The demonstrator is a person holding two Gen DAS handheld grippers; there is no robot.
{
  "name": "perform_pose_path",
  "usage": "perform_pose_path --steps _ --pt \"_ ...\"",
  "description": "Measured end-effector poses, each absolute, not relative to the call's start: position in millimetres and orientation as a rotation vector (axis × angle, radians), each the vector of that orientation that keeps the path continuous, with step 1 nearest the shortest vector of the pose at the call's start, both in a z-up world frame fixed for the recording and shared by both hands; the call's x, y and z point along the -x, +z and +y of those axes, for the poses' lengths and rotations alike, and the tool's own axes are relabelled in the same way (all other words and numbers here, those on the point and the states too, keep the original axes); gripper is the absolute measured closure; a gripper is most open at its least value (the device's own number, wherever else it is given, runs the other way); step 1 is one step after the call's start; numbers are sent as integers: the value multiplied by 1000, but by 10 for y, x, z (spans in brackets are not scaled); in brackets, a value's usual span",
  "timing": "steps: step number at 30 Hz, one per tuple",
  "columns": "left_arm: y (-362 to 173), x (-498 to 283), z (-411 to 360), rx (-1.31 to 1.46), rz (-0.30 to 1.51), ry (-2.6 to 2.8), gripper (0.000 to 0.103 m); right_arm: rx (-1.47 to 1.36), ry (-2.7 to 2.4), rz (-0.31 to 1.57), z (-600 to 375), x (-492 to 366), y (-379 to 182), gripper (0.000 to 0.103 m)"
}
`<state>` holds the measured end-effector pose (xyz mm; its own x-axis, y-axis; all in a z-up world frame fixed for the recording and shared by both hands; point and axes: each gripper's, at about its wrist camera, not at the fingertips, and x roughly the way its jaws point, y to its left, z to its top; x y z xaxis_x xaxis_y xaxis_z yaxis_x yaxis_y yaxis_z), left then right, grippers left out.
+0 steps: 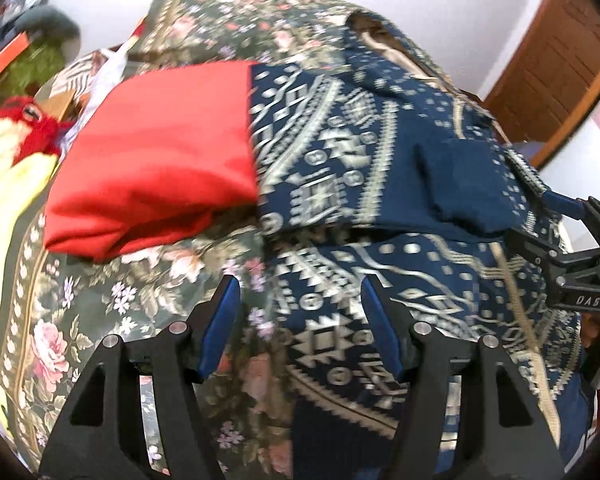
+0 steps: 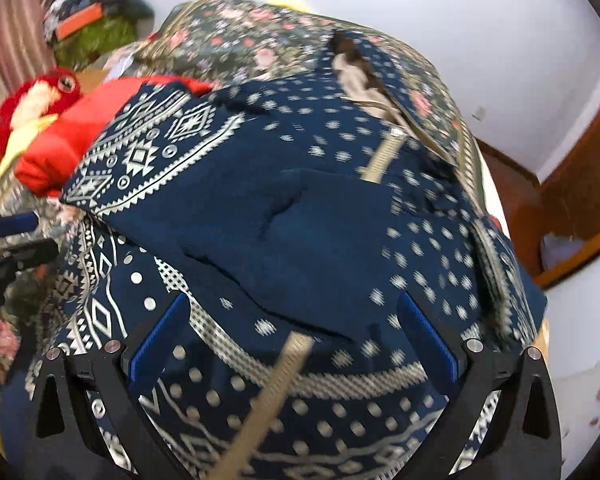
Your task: Fold large clothes
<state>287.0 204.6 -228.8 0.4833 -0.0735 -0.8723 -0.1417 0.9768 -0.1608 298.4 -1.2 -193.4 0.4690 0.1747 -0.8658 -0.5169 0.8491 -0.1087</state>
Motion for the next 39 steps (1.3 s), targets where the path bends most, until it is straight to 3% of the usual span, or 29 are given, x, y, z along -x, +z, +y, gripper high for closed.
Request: perform_pose_path --steps 1,3,7,9,16,17,21,31,39 --pt "-2340 -2882 2098 241 1075 47 41 403 447 1002 52 -2995 -1984 5" --pt "-2443 -2914 2172 285 1088 44 41 428 460 1014 135 -3034 -2047 21" --pt "-2553 -2971 2222 318 1088 46 41 414 498 1062 232 -3171 -2162 30" --pt "-2592 -3006 2219 333 1081 43 41 393 512 1079 247 -3215 -2185 44" --pt "-2654 -3142 2137 300 1057 71 42 319 583 1104 302 -3305 -2279 73" --pt "-2655 -3150 2136 292 1053 77 43 311 592 1097 294 -3305 -2271 85" --pt "-2632 -3141 2152 307 1038 95 43 174 621 1062 106 -3318 -2135 90" --pt "-2561 -3152 2233 310 1043 171 43 -81 476 830 -756 -3313 -1348 91" --pt "-2456 -3145 2214 299 1048 192 43 -173 361 893 -1352 -3302 -1453 91"
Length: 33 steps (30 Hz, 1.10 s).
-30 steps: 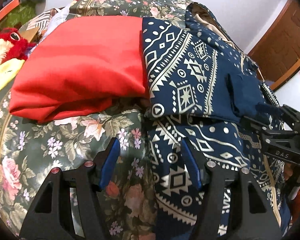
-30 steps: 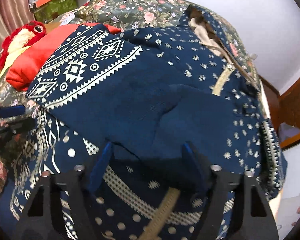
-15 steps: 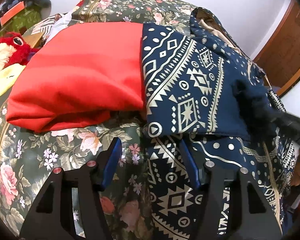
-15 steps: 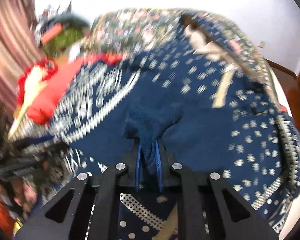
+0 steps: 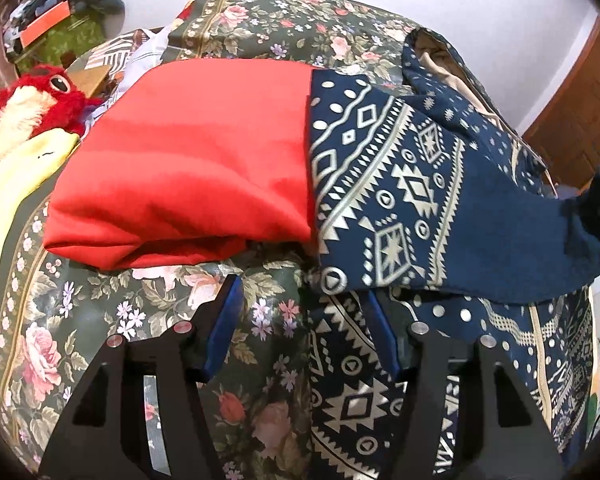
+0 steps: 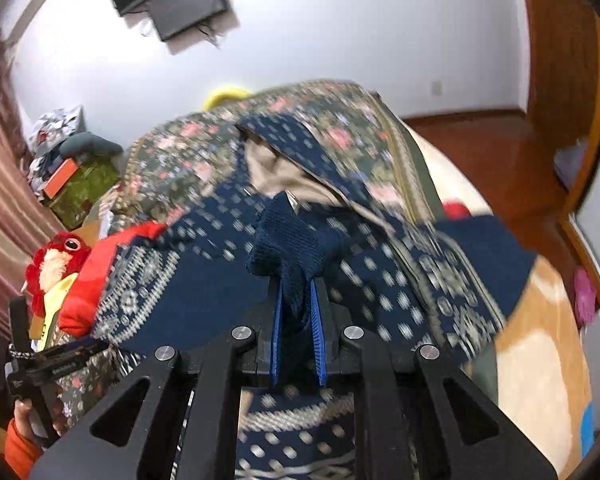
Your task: Fold large clothes
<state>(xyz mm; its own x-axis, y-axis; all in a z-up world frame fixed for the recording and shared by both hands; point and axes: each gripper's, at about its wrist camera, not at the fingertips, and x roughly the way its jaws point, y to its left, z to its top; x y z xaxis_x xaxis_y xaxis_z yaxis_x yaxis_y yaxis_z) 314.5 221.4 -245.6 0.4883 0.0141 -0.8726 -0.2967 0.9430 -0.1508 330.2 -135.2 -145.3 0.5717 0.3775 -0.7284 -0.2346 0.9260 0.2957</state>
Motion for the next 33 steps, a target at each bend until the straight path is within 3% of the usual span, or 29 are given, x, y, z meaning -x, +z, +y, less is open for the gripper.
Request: perform_pose_path --steps 9,19,22,24,28,30,33 --pt "-2198 -2951 1953 235 1030 166 43 -295 295 1143 -1826 -3328 -2056 90" --pt "-1935 -2787 1595 160 1011 131 43 -267 353 1196 -2058 -3140 -2062 89" --pt "-1842 -2801 1492 142 1002 117 43 -290 368 1170 -2183 -3084 -1938 80" --pt "-1788 -2818 1420 139 993 106 43 -293 354 1138 -2282 -3076 -1823 66" --pt "-1636 -2908 1249 126 959 69 43 -314 310 1057 -2527 -3137 -1597 56" --pt "-1593 -2964 1181 122 948 50 43 -336 291 1035 -2647 -3219 -1535 46" --pt "-1560 -3105 1058 117 935 14 41 -355 248 1008 -2803 -3347 -1499 43"
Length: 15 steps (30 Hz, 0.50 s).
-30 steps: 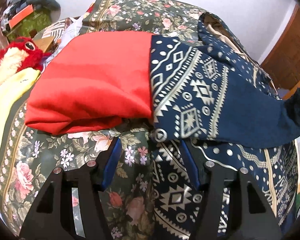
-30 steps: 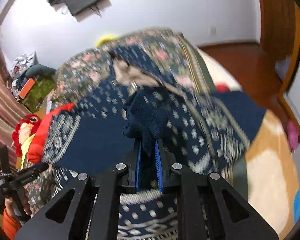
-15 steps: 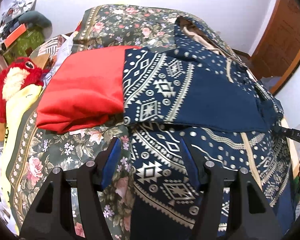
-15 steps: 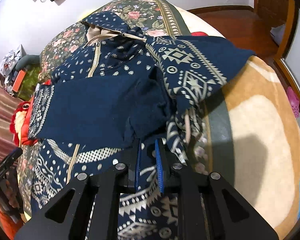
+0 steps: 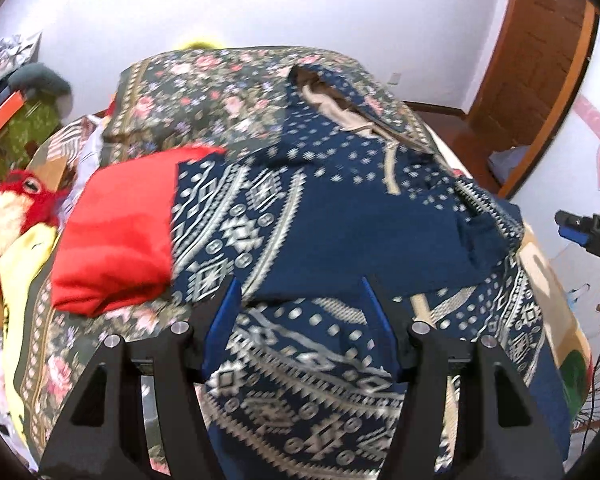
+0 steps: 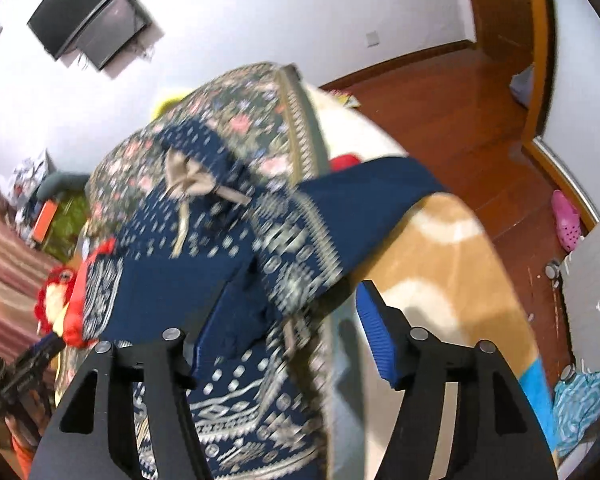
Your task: Fold large clothes
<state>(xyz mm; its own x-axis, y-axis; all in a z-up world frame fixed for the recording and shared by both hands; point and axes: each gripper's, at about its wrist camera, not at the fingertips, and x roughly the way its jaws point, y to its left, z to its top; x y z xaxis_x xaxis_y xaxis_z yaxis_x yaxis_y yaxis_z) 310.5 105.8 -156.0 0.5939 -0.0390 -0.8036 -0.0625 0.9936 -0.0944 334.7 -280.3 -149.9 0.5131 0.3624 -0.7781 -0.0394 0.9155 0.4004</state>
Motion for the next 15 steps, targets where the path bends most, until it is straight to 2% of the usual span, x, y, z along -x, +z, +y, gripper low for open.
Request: perform_pose_path --steps 15 --pt "-2244 -3905 694 86 1059 -63 39 -582 122 1140 -3209 -4251 -2392 43"
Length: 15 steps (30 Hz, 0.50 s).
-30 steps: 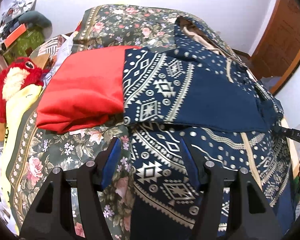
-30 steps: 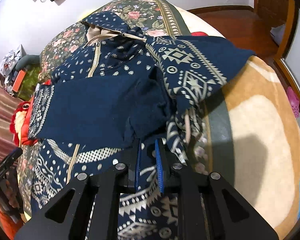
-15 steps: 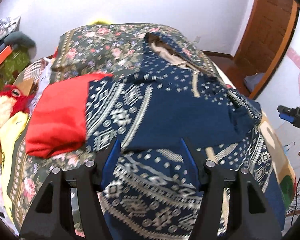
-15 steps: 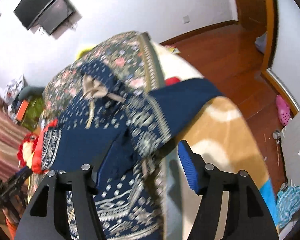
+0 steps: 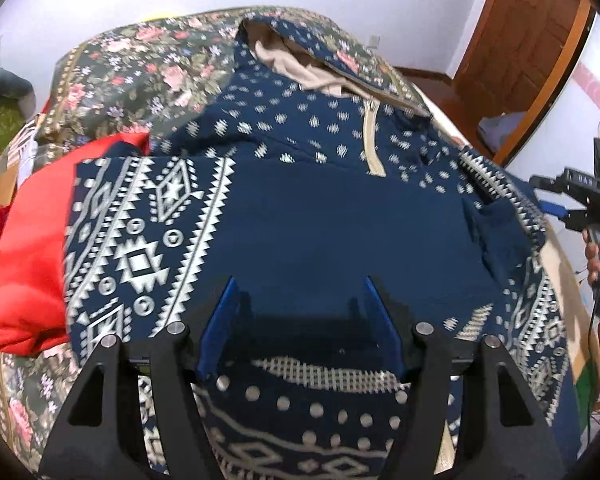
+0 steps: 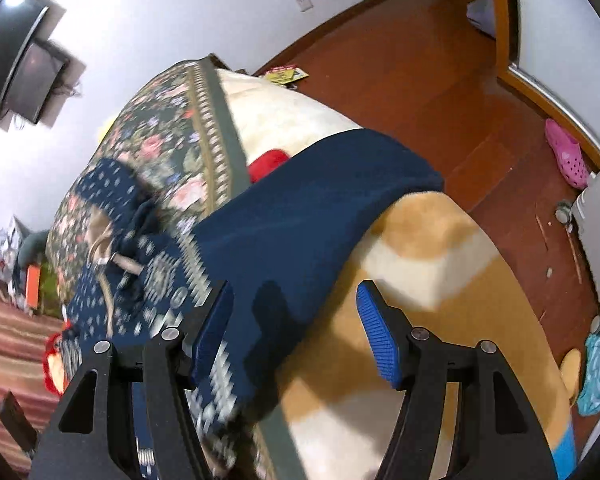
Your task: Fold large clothes
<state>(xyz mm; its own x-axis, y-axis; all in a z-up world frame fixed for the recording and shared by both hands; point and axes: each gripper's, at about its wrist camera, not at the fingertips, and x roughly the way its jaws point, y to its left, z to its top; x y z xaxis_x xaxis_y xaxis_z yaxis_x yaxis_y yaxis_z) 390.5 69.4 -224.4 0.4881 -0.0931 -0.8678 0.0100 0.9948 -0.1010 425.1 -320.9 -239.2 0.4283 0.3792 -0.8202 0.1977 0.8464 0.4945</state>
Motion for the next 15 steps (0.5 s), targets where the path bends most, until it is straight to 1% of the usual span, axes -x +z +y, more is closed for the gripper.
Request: perform_pose_path --steps 4,5,6,10,11,13,15 --pt "-2454 -4028 695 114 1093 -59 40 -648 57 1109 -3313 -4425 -2542 44" --pt "-2487 -4038 693 119 1097 -53 40 -651 43 1110 -3321 -4457 -2558 49" --pt "-2522 -4047 695 121 1099 -46 39 -654 20 1118 -3334 -4502 -2593 59" --pt "-2599 -4045 648 94 1095 -34 38 -623 -55 1144 -3305 -4570 -2626 82" --pt "-2606 -4049 628 82 1094 -33 38 -598 -61 1138 -3303 -4582 -2602 93" --pt "-2621 -4037 587 51 1090 -25 38 -574 -44 1081 -3318 -4508 -2428 95" --pt "-2629 -4035 570 38 1091 -20 37 -591 -25 1034 -3400 -4433 -2261 99"
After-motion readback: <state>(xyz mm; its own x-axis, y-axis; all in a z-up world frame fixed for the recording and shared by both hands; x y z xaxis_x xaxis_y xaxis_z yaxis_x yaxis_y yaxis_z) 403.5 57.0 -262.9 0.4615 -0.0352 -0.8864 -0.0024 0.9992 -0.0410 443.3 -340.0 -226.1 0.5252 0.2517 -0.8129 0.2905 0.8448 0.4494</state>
